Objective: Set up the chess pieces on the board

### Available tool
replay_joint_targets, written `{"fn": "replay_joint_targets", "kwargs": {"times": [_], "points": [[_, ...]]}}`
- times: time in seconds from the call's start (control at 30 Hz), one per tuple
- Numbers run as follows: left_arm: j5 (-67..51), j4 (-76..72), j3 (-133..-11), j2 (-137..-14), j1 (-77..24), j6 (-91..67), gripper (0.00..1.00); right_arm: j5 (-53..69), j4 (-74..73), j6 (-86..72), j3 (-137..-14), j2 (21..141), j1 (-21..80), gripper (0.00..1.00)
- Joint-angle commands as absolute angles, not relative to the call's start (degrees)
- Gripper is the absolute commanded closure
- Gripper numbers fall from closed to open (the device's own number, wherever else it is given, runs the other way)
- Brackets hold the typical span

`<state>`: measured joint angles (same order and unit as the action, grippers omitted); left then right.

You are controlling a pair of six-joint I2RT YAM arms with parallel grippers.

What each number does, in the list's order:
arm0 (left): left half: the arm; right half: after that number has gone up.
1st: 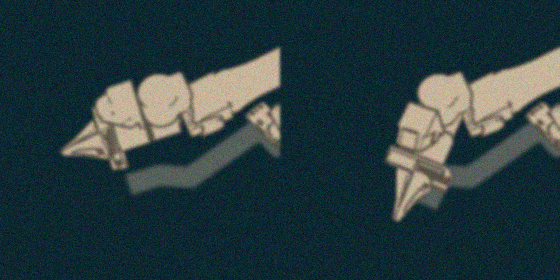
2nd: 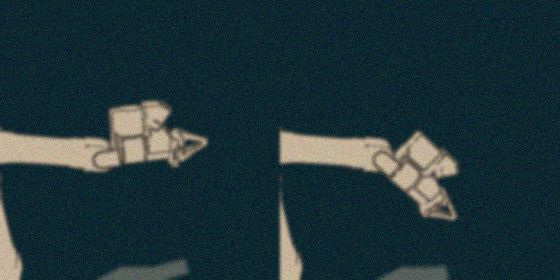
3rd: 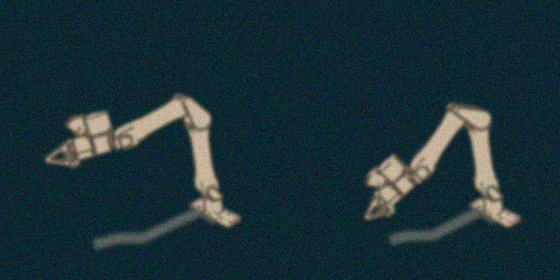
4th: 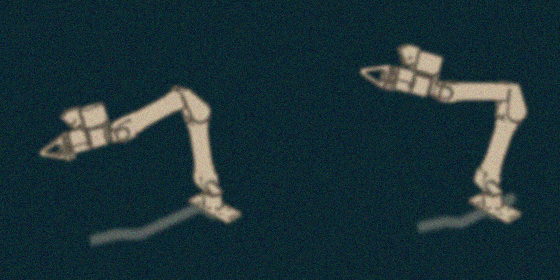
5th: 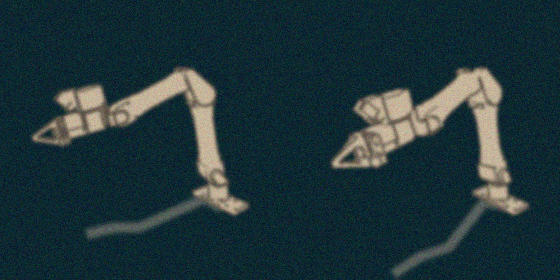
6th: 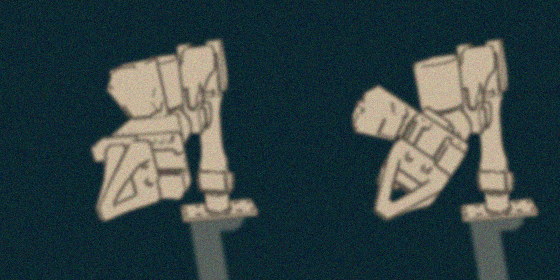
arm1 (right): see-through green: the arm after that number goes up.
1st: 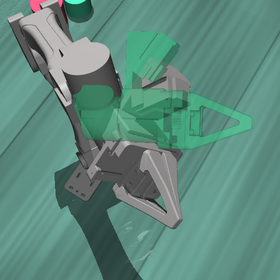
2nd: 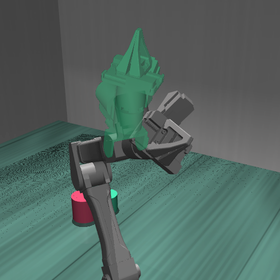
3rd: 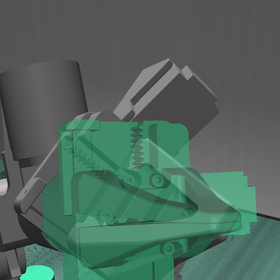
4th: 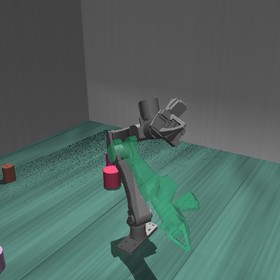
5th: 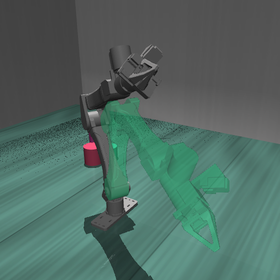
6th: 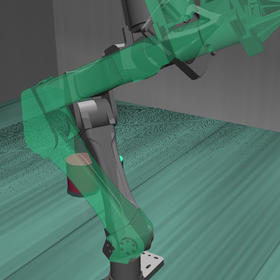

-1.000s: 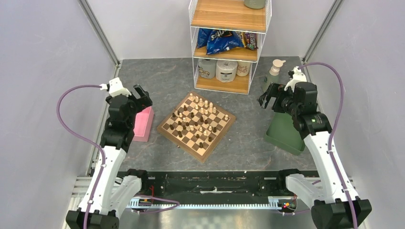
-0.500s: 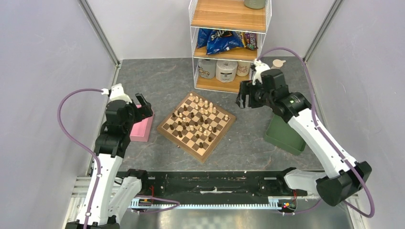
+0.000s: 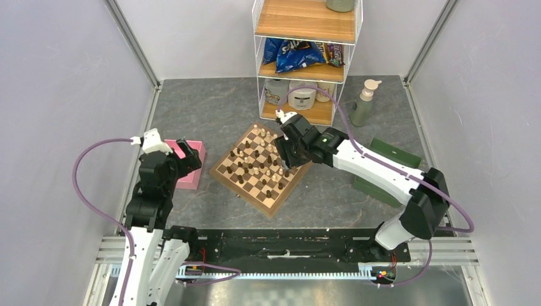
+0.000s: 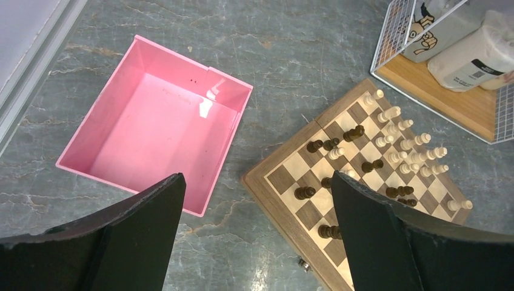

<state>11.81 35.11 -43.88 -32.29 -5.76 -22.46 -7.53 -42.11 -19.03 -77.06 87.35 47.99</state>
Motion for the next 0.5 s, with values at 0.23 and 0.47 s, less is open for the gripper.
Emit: {"fn": "replay_joint_targets", "kwargs": {"times": [0.23, 0.47], "points": [[17.34, 34.98, -41.14, -24.69, -5.66, -27.91, 0.03, -9.72, -37.08, -21.67, -84.8, 98.08, 48.34, 0.46], [17.43, 34.98, -41.13, -25.28, -5.67, -28.08, 0.03, -11.81, -36.72, -22.88, -86.85, 101.95, 48.34, 0.53]]}}
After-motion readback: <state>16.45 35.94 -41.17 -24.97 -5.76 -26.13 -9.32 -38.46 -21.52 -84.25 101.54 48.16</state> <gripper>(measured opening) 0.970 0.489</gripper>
